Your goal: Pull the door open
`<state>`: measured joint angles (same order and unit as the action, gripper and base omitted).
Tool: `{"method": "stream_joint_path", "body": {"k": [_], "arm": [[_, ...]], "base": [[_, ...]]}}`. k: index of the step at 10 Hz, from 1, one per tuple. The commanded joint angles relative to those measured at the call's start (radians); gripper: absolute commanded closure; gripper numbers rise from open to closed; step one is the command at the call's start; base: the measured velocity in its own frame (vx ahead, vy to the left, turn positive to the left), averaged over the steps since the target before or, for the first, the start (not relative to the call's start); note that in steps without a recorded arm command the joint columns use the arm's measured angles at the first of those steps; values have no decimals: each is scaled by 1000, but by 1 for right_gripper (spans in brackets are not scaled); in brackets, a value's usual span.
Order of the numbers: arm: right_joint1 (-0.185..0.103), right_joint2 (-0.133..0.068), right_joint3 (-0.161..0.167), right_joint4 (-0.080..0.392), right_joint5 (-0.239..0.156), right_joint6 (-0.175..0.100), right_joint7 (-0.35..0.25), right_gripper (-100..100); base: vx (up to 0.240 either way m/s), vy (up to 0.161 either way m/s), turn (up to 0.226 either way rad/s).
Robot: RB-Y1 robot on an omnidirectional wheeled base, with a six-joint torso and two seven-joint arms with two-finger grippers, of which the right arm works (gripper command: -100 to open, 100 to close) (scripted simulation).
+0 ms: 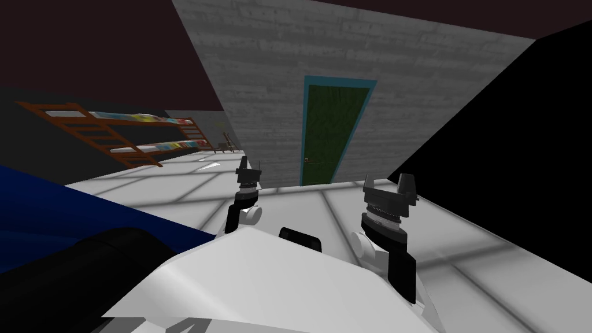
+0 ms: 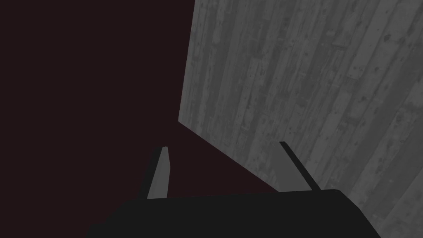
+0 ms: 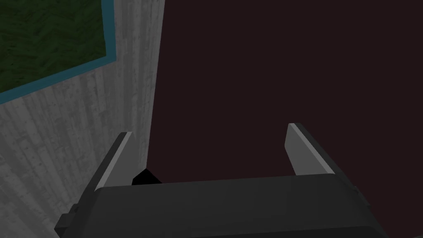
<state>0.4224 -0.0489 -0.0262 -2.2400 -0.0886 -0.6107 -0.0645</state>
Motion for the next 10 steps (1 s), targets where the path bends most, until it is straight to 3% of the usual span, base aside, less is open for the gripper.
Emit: {"method": "stream_joint_path", "body": {"k": [1, 10], "arm": [[-12, -5, -2, 41, -2, -4, 3, -100], [-85, -28, -23, 257, -14, -30, 14, -100]], "base": [[93, -12, 121], [91, -4, 90]]}}
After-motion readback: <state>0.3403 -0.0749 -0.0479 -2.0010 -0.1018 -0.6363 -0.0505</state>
